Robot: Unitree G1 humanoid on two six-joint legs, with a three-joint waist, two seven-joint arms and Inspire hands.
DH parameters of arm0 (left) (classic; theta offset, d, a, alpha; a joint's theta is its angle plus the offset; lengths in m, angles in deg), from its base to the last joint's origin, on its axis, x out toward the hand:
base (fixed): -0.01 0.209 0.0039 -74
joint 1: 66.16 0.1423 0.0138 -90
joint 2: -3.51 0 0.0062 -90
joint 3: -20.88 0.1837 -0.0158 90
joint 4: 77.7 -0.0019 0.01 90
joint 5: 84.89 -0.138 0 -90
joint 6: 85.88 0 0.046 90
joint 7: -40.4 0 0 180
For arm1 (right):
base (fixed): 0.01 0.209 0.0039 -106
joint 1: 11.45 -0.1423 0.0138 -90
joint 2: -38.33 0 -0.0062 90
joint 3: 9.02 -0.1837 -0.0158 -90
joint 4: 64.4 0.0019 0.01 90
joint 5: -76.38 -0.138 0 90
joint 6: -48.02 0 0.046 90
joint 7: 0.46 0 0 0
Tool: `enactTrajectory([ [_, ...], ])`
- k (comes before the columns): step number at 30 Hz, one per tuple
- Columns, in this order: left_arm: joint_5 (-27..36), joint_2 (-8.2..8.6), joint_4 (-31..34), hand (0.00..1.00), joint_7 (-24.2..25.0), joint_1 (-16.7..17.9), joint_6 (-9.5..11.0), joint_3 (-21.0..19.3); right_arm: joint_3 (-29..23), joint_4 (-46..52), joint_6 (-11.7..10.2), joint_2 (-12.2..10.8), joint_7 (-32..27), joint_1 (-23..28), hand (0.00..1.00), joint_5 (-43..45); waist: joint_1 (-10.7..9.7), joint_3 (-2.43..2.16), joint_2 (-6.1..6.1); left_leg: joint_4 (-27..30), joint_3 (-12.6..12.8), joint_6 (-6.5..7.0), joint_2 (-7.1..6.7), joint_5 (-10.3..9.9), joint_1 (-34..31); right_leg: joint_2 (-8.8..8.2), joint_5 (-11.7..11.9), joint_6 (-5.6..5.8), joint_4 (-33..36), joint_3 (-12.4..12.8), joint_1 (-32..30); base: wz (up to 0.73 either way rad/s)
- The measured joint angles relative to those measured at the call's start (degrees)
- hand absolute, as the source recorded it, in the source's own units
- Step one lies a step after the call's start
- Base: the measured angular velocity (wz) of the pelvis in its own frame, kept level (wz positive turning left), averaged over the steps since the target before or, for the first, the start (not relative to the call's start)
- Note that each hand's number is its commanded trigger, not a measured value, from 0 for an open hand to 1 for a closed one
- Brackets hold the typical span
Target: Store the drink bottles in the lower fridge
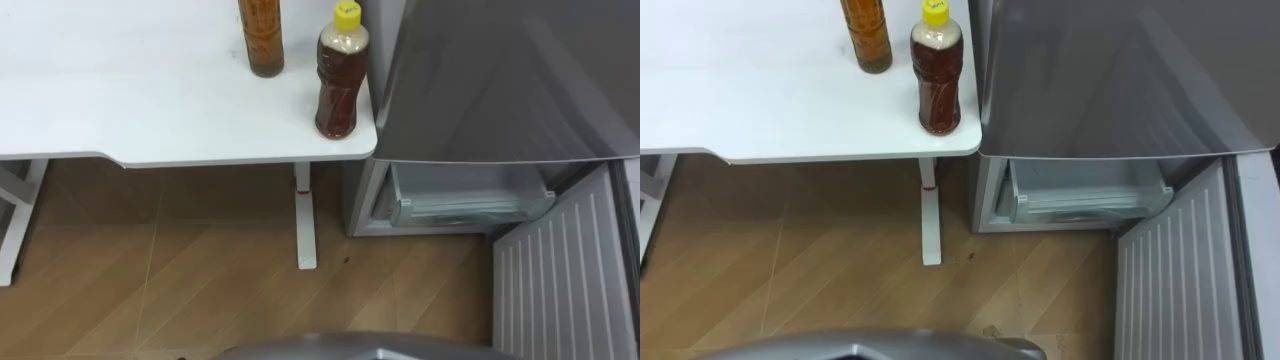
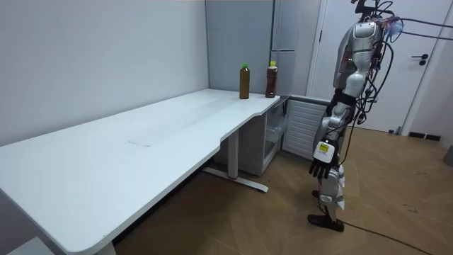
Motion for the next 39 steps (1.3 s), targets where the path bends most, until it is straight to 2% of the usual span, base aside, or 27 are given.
enactTrajectory([
  [15, 0.1, 0.00, -0.5, 0.00, -1.1, -0.1, -0.1, -0.4, 0.0, -0.2, 0.0, 0.0, -1.3, 0.1, 0.00, -0.6, 0.1, 0.00, -0.06, 0.0, -0.9, 0.00, -0.12, 0.0, -0.1, -0.09, 0.0, -0.01, -0.1, -0.7, 0.1, 0.01],
  [24, 5.0, 0.16, -0.4, 0.00, -5.9, 1.2, 0.6, -3.9, 0.0, -0.2, 0.0, 0.0, -3.1, 0.1, 0.00, -0.7, 0.3, 0.00, -0.24, 0.0, -0.9, 0.00, -0.12, 0.0, -0.1, -0.10, 0.0, -0.01, -0.5, -1.0, 0.2, 0.00],
  [26, 7.6, 0.26, -0.4, 0.00, -7.5, 1.4, 0.8, -4.7, -0.2, -0.2, 0.0, 0.0, -3.5, -0.1, 0.00, -0.7, 0.3, -0.04, -0.30, -0.1, -0.9, 0.00, -0.12, 0.0, -0.2, -0.10, 0.0, -0.01, -0.6, -1.0, 0.2, 0.00],
  [30, 13.9, 0.30, -0.4, 0.00, -10.8, 2.0, 1.9, -9.5, -1.2, -0.2, -0.2, 0.0, -5.0, -0.3, 0.00, -0.6, 0.6, -0.06, -0.29, -0.1, -1.0, 0.00, -0.12, 0.0, 0.0, -0.11, 0.0, -0.01, -0.6, -1.3, 0.4, 0.00],
  [31, 15.9, 0.30, -0.3, 0.00, -12.1, 2.0, 2.2, -10.9, -1.3, -0.2, -0.3, 0.0, -5.3, -0.1, 0.00, -0.7, 1.0, -0.19, -0.06, -0.1, -1.1, 0.00, -0.12, 0.0, 0.1, -0.13, 0.0, -0.01, -0.6, -1.5, 0.5, 0.00],
  [34, 20.6, 0.29, 0.8, 0.00, -15.8, 2.4, 3.0, -13.9, -1.3, -0.3, -0.5, 0.0, -6.1, 0.2, 0.00, -0.8, 2.0, -0.18, 0.02, -0.2, -1.9, -0.01, -0.16, 0.0, 0.7, -0.25, 0.0, -0.01, -0.8, -3.1, 1.4, 0.09],
  [39, 32.7, 0.29, 3.1, 0.00, -22.3, 2.2, 6.2, -15.4, -1.3, -0.9, -1.7, 0.0, -7.5, 0.0, 0.00, -1.2, 3.1, -0.15, 0.24, -0.1, -2.7, -0.02, -0.29, 0.0, 0.7, -0.40, 0.0, 0.00, -0.9, -4.3, 2.2, 0.12],
])
